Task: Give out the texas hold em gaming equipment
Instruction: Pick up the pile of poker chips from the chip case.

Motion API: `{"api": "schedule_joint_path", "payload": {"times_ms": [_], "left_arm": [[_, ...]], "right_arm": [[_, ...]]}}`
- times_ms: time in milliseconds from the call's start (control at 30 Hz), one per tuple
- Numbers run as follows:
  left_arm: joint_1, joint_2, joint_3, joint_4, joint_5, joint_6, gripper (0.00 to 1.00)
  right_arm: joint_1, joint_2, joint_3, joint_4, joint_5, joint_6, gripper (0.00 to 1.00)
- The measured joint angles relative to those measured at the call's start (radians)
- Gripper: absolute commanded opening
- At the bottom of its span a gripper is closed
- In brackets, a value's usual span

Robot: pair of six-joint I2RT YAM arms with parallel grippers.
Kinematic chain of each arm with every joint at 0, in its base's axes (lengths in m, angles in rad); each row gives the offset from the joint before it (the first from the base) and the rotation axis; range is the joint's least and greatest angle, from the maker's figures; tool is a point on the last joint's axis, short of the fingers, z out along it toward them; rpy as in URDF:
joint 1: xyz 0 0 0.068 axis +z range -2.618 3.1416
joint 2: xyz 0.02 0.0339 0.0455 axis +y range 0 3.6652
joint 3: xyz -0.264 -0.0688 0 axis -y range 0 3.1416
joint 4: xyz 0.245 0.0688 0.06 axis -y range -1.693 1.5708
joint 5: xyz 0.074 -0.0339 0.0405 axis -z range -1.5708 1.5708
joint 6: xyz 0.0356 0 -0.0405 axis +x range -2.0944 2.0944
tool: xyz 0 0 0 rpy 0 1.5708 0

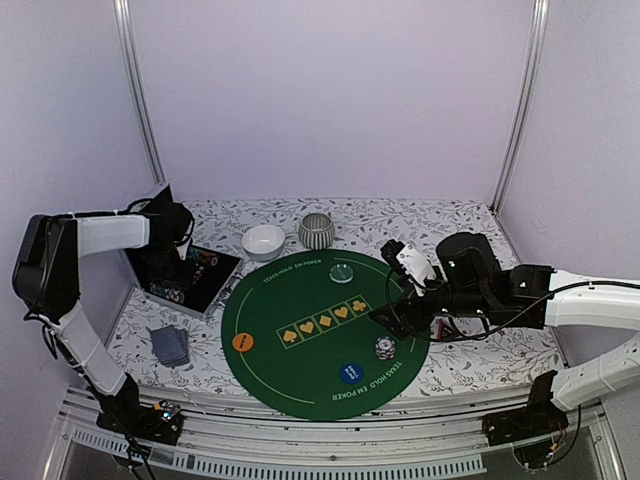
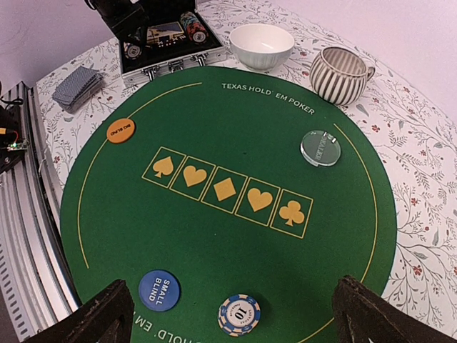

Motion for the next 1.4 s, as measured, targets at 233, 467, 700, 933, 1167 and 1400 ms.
{"api": "schedule_joint_path", "payload": {"times_ms": [233,467,700,933,1167,1400], "left_arm": [[0.004,-0.003,0.0,0.001,-0.016,0.0,0.45],[0.013,0.016,0.0,-0.004,-0.018,-0.002,0.5],[0.015,0.019,0.0,-0.012,-0.08,-0.012,0.51],[0.016,0.039,0.0,-0.023,-0.073,-0.013,0.45],[0.018,0.039,0.0,-0.024,-0.064,-0.011,0.4],[0.02,0.025,0.0,-0.023,-0.031,-0.004,0.36]], "right_arm": [[0.0,0.0,0.0,-0.006,-0.011,0.0,0.99],[0.0,0.0,0.0,-0.011,-0.015,0.0,0.99],[0.0,0.0,0.0,-0.012,-0.018,0.0,0.99],[0.0,0.0,0.0,-0.013,-0.022,0.0,0.99],[0.0,0.0,0.0,-0.013,-0.022,0.0,0.99],[0.0,0.0,0.0,-0.014,-0.022,0.0,0.99]]}}
